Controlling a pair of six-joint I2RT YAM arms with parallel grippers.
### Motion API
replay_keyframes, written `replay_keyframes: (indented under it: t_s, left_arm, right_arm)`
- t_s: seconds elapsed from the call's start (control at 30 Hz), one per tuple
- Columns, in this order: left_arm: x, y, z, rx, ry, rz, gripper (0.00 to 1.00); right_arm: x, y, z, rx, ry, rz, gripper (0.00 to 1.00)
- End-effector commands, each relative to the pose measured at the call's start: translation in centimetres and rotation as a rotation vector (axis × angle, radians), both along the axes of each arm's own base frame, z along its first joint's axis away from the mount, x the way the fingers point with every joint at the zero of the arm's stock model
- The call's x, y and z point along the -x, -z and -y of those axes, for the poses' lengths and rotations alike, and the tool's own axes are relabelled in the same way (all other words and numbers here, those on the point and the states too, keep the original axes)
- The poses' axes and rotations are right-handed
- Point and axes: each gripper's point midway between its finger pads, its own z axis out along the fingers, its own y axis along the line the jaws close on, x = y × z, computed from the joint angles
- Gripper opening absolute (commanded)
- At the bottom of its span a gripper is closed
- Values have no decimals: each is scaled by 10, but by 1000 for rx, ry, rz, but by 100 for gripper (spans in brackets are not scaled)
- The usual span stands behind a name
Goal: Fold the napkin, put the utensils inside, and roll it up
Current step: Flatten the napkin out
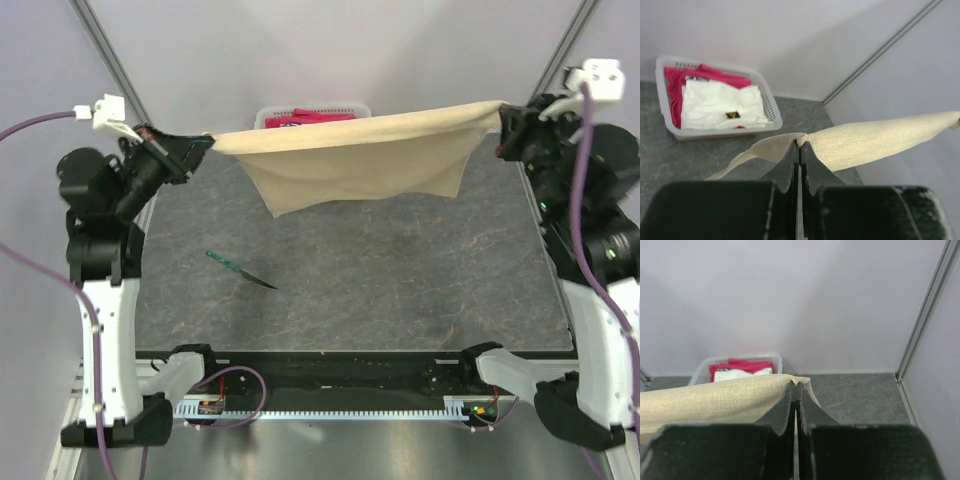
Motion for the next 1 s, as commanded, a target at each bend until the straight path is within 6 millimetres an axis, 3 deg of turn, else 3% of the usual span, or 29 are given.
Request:
replay_keyframes:
  t_s: [0.0,0.17,0.2,0.3,0.37,0.43,0.5,0.53,0.63,0.67,0.73,0.77,0.8,0.83,0.87,0.93,0.97]
  left_arm:
    - [62,-51,2,-34,-5,176,2]
    - [117,-68,5,-42,-7,221,2]
    - [135,-81,6,-45,-7,265,2]
    - [163,-99,11,-40,17,306,2]
    - [172,-105,17,-28,53,316,2]
    - [164,-104,19,-19,72,292,2]
    - [140,-89,18,-16,75,231,2]
    - [119,-78,17,-17,74,187,2]
    - [59,-28,12,-6,68,51,2]
    - [38,4,10,1,59,-30,2]
    - [0,41,9,0,73,-118,2]
    - [-14,71,10,6,85,-184,2]
    - [-26,89,10,9,90,-224,2]
    - [-38,100,10,10,92,-233,2]
    - [-58,138,9,15,91,-326,2]
    - [-79,173,6,6,87,-404,2]
    - [-95,204,5,6,92,-482,4]
  right_arm:
    - [67,-51,9,-45,-55,179,0]
    - [121,-72,15,-92,-101,247,0]
    - [133,-73,17,-99,-107,253,0]
    - [155,-83,21,-133,-119,285,0]
    - [158,-86,28,-154,-89,290,0]
    - [147,-82,32,-151,-49,267,0]
    - [119,-69,40,-123,38,211,0]
    - [107,-62,41,-107,66,185,0]
    - [46,-17,47,-22,193,53,0]
    - [15,13,43,14,222,-20,0]
    - [-12,46,42,53,255,-94,0]
    - [-37,78,37,79,262,-152,0]
    - [-49,95,34,89,254,-178,0]
    - [-63,128,31,106,252,-236,0]
    - [-85,147,31,108,257,-259,0]
    - [-109,187,32,121,249,-331,0]
    - [-131,214,29,139,241,-377,0]
